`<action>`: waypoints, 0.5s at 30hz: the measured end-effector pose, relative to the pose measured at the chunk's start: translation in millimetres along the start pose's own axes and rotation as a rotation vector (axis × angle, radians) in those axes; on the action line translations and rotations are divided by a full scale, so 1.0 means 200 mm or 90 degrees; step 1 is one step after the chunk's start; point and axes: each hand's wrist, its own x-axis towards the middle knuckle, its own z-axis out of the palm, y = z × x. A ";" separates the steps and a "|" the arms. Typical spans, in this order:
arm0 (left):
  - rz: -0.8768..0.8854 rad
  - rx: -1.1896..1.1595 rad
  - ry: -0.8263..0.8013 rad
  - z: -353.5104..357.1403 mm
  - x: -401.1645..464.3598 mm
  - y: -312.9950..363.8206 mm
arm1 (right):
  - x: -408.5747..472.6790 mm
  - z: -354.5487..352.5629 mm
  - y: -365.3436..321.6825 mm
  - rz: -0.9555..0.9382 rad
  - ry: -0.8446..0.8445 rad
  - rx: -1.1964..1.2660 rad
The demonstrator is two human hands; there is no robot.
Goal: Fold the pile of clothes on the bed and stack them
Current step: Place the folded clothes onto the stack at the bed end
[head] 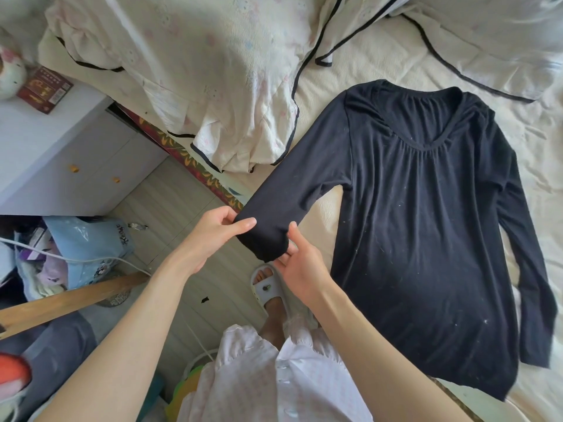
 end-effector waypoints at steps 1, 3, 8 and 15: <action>0.010 -0.020 0.003 0.00 0.00 0.00 | 0.00 0.00 0.00 0.011 -0.005 0.012; 0.027 -0.058 -0.001 0.01 -0.01 -0.01 | 0.00 -0.01 0.00 0.035 -0.009 0.021; 0.031 -0.124 -0.019 -0.04 -0.02 -0.02 | 0.00 -0.03 0.02 0.002 0.051 -0.070; 0.036 -0.164 0.036 -0.16 0.05 -0.02 | -0.01 -0.03 0.06 -0.023 0.018 -0.091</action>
